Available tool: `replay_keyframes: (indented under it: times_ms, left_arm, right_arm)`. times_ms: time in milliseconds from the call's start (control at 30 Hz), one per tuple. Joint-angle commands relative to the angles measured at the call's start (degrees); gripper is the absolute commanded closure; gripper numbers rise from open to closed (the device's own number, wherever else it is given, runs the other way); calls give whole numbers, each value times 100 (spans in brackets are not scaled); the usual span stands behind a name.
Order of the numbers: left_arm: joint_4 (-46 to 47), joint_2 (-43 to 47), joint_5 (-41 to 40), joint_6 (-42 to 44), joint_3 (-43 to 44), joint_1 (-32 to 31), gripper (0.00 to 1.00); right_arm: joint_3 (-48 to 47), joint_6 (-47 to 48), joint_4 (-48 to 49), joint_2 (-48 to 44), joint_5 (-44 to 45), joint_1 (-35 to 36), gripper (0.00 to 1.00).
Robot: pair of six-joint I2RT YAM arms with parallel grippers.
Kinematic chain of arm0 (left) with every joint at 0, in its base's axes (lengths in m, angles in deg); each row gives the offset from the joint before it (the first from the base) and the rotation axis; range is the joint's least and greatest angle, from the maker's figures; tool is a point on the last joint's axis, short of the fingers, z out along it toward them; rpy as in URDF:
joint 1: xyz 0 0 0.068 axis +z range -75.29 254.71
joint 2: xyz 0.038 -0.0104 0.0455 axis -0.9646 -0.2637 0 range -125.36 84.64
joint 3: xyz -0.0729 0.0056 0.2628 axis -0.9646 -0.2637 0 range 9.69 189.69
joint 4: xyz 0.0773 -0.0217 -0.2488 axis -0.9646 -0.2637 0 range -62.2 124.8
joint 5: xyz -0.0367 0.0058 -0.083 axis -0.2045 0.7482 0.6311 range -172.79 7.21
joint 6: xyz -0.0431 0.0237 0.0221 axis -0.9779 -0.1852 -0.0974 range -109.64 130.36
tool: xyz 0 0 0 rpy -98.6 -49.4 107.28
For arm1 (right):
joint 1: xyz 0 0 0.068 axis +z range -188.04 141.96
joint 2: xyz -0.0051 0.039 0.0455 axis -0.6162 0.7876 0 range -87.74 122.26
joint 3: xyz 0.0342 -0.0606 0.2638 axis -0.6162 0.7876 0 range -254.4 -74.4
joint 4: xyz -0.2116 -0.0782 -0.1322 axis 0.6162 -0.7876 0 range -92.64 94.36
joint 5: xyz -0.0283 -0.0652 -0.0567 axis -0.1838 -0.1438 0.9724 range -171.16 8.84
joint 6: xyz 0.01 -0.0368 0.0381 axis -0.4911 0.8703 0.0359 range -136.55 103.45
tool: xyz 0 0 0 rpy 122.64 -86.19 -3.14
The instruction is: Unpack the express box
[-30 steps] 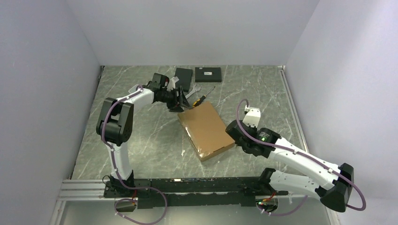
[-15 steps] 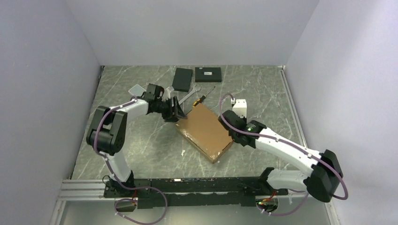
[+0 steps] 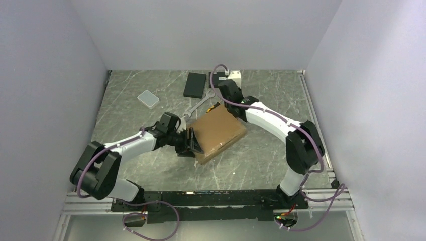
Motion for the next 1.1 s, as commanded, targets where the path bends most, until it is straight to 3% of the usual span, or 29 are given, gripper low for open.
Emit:
replay_keyframes:
  times_ms: [0,233,400,567,767,1067]
  left_arm:
    - [235,810,-213,-357,-66,-243,36]
    - [-974,1673,-603,833,454,-221,24]
    - [-1760,905,-796,1644,1855,187,20]
    - [-1434,-247,-378,1483,2690,950,21]
    - [-971,-1583,-126,1149,3009,1136,31]
    - [-620,-1379,-171,1064,2088,1127,31]
  right_arm:
    - [-869,406,185,13,2,204,100]
    - [211,497,-365,-1426,1347,74,100]
    - [1267,-464,-911,-2538,630,40,100]
    - [2183,-1266,-657,-3296,-219,24,100]
    - [2473,-1545,-353,-3202,-602,-96,100]
    - [2319,-1330,290,-2496,-945,-117,100]
